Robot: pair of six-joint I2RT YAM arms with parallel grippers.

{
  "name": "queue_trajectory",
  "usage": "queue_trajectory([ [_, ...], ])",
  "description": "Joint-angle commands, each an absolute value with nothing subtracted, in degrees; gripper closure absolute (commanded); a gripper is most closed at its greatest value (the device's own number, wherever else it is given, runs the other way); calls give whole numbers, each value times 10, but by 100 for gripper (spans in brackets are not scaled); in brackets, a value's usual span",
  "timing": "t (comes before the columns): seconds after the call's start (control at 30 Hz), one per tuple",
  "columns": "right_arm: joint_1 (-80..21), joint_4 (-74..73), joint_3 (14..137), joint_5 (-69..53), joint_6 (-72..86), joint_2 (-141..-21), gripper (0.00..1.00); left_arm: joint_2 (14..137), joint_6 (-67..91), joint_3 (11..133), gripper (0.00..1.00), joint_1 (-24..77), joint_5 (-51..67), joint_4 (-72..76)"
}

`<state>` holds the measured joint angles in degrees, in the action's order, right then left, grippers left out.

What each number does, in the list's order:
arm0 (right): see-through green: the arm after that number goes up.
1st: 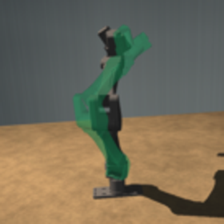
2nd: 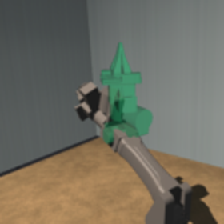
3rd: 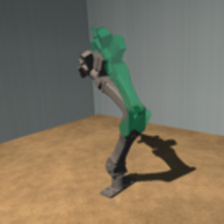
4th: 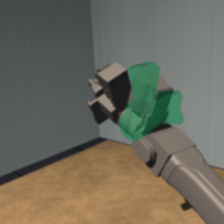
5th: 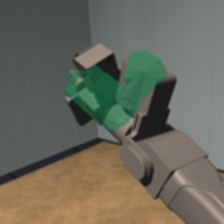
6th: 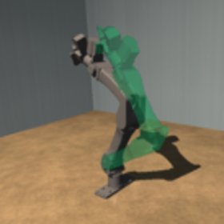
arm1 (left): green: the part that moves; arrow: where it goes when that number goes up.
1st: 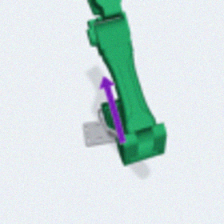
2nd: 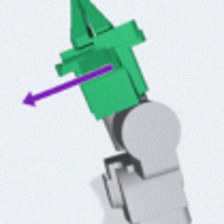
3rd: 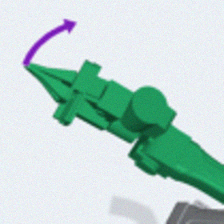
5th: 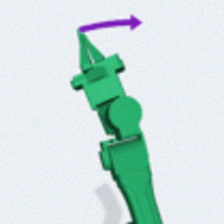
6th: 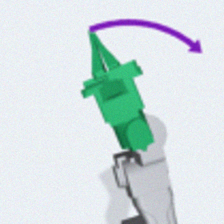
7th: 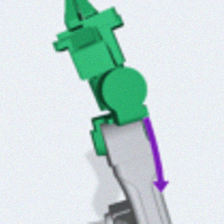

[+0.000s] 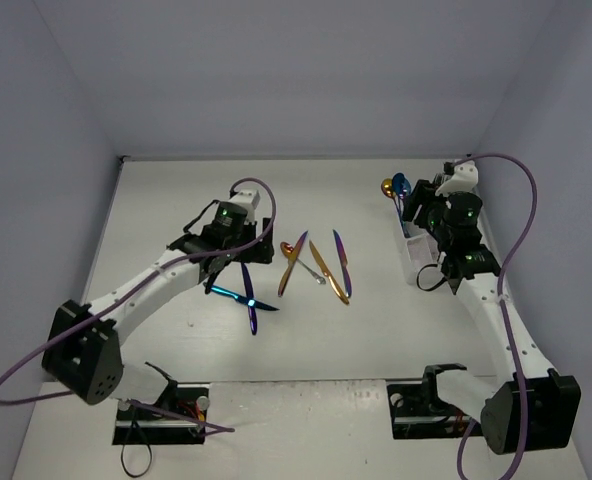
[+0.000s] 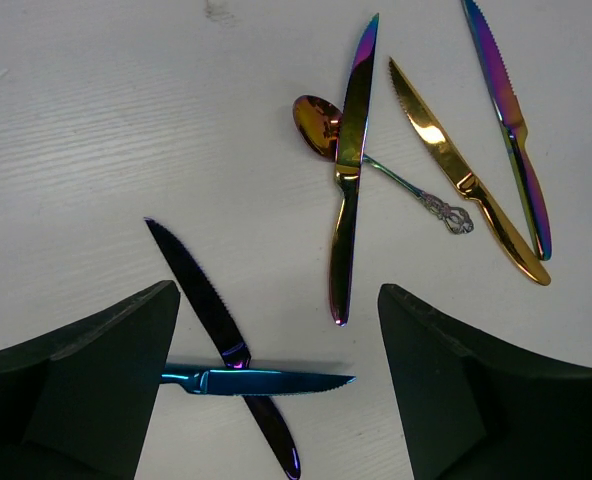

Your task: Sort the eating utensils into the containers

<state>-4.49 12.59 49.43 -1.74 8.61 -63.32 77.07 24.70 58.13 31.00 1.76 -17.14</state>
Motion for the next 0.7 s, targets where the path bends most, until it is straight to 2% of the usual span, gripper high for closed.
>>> queue_trajectory([
  [0.0, -48, 106, 465, -78, 142, -569, 41, 846, 266, 632, 24, 315, 25, -109],
  [0.2, -49, 70, 448, -102, 136, -513, 38, 964, 192, 719, 39, 307, 86, -95],
  [0.4, -51, 47, 442, -136, 121, -494, 37, 1049, 175, 774, 45, 277, 157, -89],
  [0.67, -50, 39, 433, -169, 118, -497, 35, 1099, 167, 781, 52, 251, 251, -55],
])
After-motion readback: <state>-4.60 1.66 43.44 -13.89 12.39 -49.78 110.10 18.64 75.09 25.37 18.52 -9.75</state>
